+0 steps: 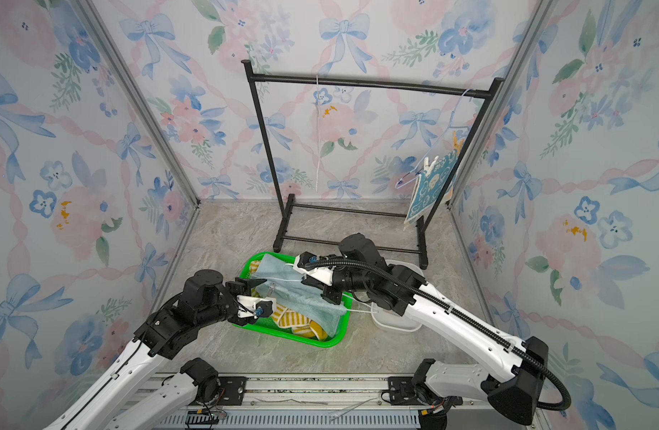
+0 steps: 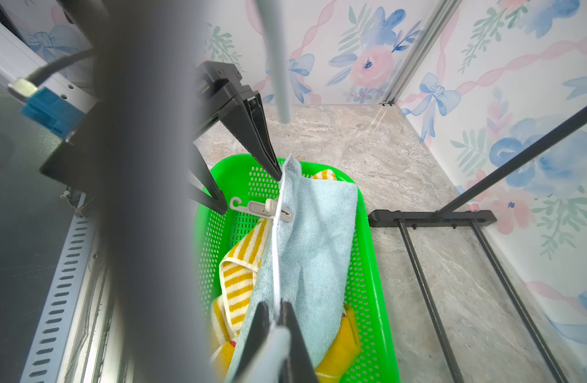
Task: Remove the clothespins securing towels to the hanger
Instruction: Remove the clothespin from the hanger.
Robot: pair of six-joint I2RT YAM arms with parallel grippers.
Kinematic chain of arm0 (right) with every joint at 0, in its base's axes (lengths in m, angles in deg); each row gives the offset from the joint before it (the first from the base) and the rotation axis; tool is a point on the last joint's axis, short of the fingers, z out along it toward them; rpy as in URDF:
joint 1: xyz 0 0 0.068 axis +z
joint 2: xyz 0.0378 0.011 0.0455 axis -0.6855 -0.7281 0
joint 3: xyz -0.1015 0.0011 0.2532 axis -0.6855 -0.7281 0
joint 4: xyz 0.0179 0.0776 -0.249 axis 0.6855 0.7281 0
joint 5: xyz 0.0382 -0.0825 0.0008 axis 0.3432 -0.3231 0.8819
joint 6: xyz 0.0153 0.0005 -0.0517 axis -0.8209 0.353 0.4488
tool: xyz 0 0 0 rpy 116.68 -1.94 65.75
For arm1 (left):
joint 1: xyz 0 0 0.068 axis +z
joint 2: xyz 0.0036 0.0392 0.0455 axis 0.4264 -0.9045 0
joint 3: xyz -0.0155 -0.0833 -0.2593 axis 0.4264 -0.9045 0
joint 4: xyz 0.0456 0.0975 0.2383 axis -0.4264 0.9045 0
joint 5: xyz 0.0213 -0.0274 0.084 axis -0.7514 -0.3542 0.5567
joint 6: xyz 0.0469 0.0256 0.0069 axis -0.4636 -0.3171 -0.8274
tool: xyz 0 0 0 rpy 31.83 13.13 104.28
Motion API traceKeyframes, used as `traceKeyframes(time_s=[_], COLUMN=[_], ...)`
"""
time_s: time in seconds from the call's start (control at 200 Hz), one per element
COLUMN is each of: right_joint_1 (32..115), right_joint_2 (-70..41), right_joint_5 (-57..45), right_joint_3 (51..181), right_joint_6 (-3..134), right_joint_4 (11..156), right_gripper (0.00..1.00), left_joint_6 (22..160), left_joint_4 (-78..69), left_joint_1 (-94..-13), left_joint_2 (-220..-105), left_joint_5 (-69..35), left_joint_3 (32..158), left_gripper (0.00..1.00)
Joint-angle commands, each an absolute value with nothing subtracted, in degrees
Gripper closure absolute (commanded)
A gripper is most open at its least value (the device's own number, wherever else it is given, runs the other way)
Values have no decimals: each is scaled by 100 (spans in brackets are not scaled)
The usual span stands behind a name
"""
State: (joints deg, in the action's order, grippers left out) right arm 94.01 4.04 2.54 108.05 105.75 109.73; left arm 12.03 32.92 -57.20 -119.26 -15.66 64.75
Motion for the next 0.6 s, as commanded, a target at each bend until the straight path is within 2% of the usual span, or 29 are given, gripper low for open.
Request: traceKeyframes(time_s=[0.0, 0.595], right_joint_1=[9460, 9460], right_joint_2=[590, 590], right_joint_5=[310, 497], right_joint_3=[10843, 10808], right_joint_6=[10454, 10267], right_joint_4=[10990, 10862], right_gripper=[100, 100], left_joint_6=[832, 473], left_joint_4=[3296, 3118], left_joint_1=[-5856, -6163], left_joint_2=[-12076, -12615], left_joint_5=[-1225, -657], left_joint_3=[6610, 6678], left_gripper=[31, 49])
